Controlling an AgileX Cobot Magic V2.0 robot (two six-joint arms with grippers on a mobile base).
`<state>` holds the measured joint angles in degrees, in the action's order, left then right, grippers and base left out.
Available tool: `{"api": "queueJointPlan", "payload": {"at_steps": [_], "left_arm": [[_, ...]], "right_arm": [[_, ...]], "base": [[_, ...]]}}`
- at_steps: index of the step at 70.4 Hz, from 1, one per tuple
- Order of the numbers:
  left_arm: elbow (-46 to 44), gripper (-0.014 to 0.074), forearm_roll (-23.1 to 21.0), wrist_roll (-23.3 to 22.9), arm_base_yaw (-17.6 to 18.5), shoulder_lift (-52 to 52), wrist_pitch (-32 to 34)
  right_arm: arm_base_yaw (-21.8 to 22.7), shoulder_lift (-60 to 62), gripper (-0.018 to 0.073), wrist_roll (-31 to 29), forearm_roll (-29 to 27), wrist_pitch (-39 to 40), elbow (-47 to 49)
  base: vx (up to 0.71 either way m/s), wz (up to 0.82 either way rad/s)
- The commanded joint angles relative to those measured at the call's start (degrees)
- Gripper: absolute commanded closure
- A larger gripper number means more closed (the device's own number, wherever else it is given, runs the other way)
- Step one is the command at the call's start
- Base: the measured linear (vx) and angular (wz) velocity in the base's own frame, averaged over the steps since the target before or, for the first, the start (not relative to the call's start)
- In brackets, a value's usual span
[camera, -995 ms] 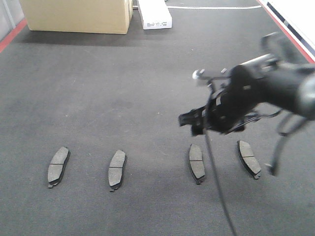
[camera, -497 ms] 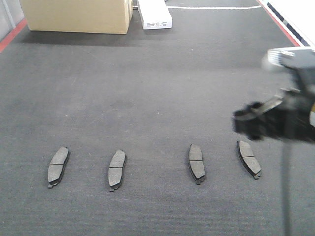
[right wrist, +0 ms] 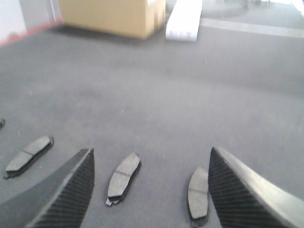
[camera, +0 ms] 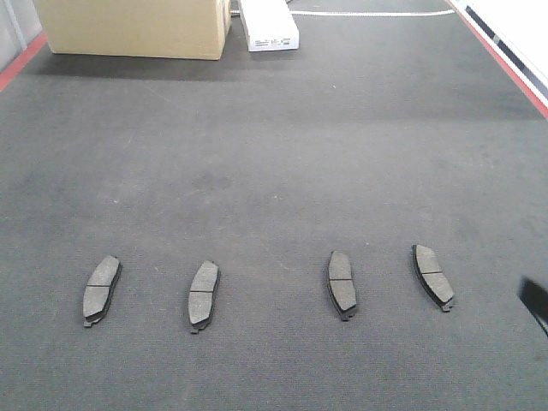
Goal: Move and align brake pads A on conveyor
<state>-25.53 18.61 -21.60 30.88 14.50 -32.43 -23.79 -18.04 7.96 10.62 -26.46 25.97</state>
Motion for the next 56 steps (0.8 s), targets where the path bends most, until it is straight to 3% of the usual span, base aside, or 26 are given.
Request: {"api": "queueJointPlan", "payload": {"at_steps": [1, 14, 20, 24, 33, 36, 56], "left_arm": [[-1.36, 0.022, 0.3, -0.09, 0.2, 0.52, 4.01], [-1.36, 0.0222, 0.3, -0.09, 0.2, 0.52, 4.18], [-1.36, 0.0269, 0.3, -0.03, 0.2, 0.52, 4.18], [-1.36, 0.0353, 0.3, -0.03, 0.2, 0.52, 4.31], [-1.36, 0.0606, 0.3, -0.03, 0.2, 0.52, 5.31], [-1.36, 0.0605, 0.3, -0.03, 0.2, 0.52, 5.91], [-1.36, 0.0603, 0.3, -0.03, 0.2, 0.52, 5.72]], "right_arm": [[0.14, 5.89, 0.0062, -0.99, 0.85, 7.18, -1.9], [0.14, 12.05, 0.0067, -1.05, 1.13, 12.55, -5.35], [0.14, 11.99, 0.0111, -1.39, 1.49, 12.18, -5.35], [0.14, 11.99, 0.0189, -1.39, 1.49, 12.18, -5.35], [0.14, 11.99, 0.0479, -1.39, 1.49, 12.17, -5.35], [0.14, 11.99, 0.0571, -1.39, 1.44, 11.85, -5.35], [0.14, 11.99, 0.0569, -1.33, -0.71, 8.87, -5.35]], "base": [[0.0, 0.0], [0.0, 0.0], [0.0, 0.0], [0.0, 0.0], [0.0, 0.0], [0.0, 0.0], [0.0, 0.0]]}}
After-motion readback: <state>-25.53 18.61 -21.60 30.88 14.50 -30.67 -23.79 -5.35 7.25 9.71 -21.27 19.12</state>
